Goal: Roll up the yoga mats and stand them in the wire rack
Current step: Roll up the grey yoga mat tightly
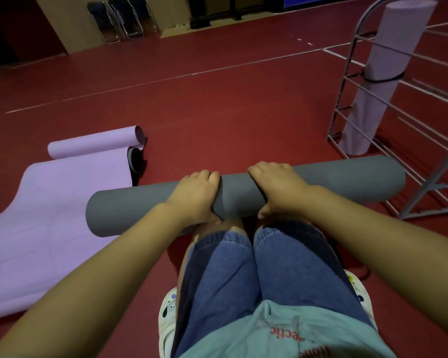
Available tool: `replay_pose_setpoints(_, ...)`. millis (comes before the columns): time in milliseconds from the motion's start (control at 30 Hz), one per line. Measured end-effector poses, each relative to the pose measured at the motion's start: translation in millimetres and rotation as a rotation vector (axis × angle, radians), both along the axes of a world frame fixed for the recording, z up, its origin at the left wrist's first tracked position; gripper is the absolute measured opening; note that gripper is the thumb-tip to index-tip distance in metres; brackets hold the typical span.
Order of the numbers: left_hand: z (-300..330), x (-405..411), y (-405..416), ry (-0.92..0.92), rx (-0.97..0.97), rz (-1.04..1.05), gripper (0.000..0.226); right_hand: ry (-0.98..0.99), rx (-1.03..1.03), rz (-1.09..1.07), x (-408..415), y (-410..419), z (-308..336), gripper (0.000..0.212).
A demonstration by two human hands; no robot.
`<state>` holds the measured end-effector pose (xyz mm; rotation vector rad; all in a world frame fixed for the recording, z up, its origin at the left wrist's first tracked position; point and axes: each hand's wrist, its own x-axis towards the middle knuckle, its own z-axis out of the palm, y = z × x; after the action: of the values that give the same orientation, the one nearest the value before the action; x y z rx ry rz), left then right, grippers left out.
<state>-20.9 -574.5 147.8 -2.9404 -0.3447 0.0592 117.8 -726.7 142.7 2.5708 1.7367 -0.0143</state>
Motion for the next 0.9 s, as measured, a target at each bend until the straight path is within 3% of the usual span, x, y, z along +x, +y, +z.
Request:
replay_pose_setpoints(200,17,-3,1,-0.067,-0.06,-0.007,0.084,0.004,0.037,0.03,8,-3,15,0.083)
replay_pose_setpoints(433,78,-26,-21,-0.128,-0.021,-0.081,0.078,0.034,0.067,0.087,-8,-37,78,0.077)
replay_pose_setpoints(567,98,-52,-47,-0.091,-0.036,-0.072,0.075,0.087,0.03,0.134,-27,-64,100,0.073)
replay_pose_setpoints(733,61,-75,-68,0.008,-0.113,-0.024,0.082,0.134,-0.07,0.158,-46,-75,65,0.078)
replay_pose_setpoints(900,38,-64,-56,0.129,-0.321,0.039,0.087,0.327,-0.155,0.128,-33,-65,39,0.078)
